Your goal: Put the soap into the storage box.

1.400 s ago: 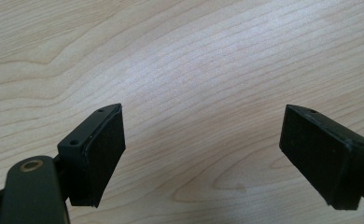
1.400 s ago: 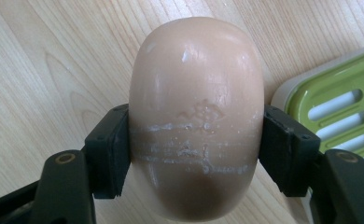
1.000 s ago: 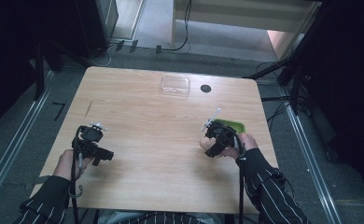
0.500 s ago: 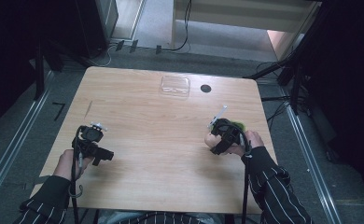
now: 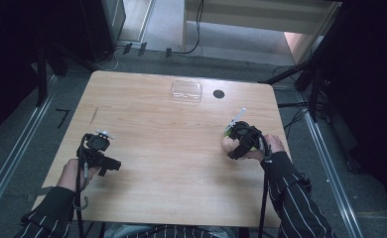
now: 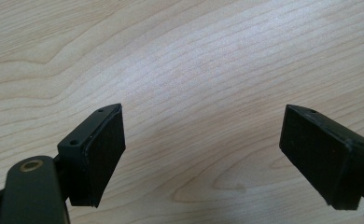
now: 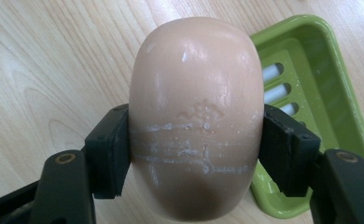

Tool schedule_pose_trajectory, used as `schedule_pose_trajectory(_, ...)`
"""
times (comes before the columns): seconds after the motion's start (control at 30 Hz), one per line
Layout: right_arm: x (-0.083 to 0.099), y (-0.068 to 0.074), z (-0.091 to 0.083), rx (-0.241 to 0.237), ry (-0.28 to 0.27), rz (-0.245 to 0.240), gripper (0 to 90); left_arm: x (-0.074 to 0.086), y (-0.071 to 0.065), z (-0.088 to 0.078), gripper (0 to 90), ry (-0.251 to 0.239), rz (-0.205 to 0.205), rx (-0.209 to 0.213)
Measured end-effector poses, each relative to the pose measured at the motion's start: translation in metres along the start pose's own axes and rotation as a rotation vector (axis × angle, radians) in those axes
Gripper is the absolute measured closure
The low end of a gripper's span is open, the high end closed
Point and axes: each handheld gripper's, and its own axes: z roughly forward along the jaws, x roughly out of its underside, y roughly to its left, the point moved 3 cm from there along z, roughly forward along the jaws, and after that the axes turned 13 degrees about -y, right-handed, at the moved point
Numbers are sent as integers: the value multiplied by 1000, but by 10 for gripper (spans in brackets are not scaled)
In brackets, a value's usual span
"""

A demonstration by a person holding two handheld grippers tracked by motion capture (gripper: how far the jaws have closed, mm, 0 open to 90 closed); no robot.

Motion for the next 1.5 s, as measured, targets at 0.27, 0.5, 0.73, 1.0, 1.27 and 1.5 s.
schedule_pose_trajectory(0.27, 3, -9, 1, 4, -7, 14, 337, 0, 0, 0, 148, 0, -1, -1)
schedule_pose_trajectory(0.5, 5, -20, 1, 18, -14, 24, 337, 0, 0, 1, 148, 1, 2, -1)
schedule_pose_trajectory(0.73, 7, -31, 1, 27, -23, 40, 336, 0, 0, 1, 148, 1, 1, -1)
schedule_pose_trajectory(1.0, 11, -43, 4, 45, -21, 55, 337, 0, 0, 1, 148, 0, 1, -1)
schedule_pose_trajectory(1.27, 12, -49, 6, 45, -27, 63, 336, 0, 0, 1, 148, 2, 3, -2)
schedule_pose_trajectory(1.5, 11, -54, 9, 58, -28, 58, 337, 0, 0, 1, 148, 1, 2, -3)
